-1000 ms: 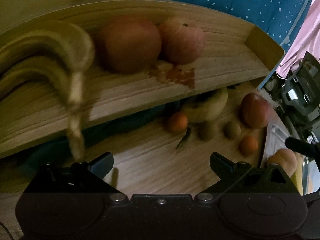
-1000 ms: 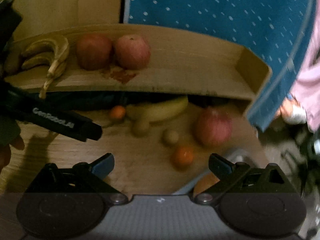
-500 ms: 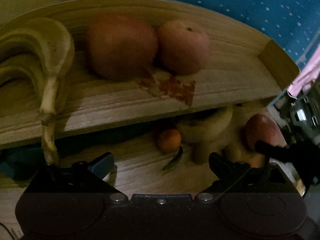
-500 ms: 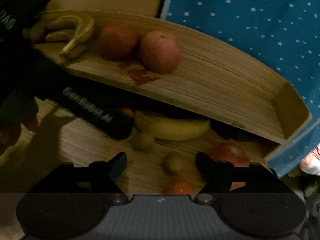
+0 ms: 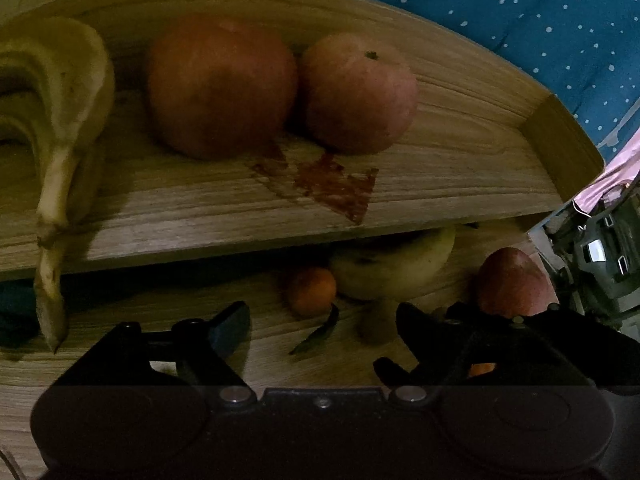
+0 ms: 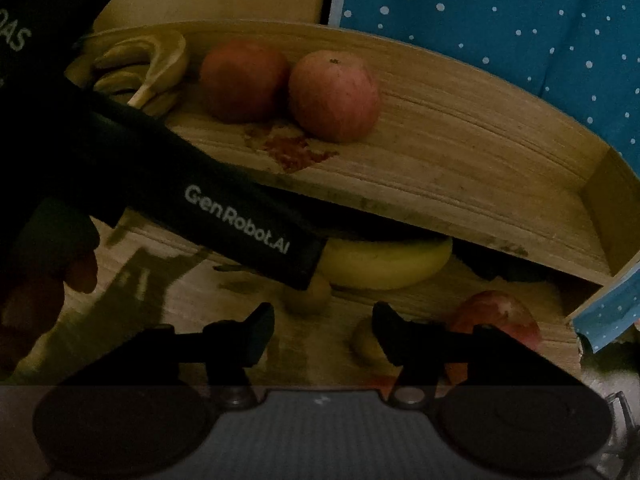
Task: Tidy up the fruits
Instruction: 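Grasp a mandarin orange with the left gripper while the right grasps a kiwi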
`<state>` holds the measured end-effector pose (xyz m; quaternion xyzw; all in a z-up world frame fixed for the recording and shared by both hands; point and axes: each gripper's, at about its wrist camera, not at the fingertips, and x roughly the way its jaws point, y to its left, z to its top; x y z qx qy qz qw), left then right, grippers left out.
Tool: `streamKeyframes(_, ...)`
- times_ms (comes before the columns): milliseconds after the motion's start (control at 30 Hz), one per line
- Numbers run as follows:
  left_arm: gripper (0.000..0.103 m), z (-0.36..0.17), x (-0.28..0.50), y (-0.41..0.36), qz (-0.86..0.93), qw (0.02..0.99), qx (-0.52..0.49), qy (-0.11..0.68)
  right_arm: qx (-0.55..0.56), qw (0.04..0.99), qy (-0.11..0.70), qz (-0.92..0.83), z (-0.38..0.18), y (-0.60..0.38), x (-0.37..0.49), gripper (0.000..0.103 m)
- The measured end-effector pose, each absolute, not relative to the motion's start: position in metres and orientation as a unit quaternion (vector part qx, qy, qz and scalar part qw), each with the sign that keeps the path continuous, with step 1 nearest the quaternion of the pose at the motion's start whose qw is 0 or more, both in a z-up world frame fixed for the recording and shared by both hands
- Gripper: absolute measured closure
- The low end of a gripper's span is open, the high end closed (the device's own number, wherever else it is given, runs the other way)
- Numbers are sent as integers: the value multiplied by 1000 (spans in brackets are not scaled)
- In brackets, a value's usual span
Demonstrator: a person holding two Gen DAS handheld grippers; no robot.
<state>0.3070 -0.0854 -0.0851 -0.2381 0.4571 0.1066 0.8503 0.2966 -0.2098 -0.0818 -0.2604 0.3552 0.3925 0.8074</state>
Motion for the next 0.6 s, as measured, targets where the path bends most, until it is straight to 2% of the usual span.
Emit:
streamKeyframes(233,46,-90,309,-79,112,848,-249,455,-254,804,360,400,-85,-205,298,56)
streamKeyframes(400,68,-92,312,-76,109,846,-258,453,-252,800,367,402,-89,-198,301,62)
streamKeyframes(467,72,-93,313,-76,110,847,-257,453,-249,800,371,401,-91,-196,303,66)
streamKeyframes(533,72,-93,314,-74,110,847,-256,453,-246,799,376,401,-92,-195,305,70)
streamKeyframes(600,73,-93,314,-73,109,847,-258,451,-244,799,376,402,-93,-195,305,70)
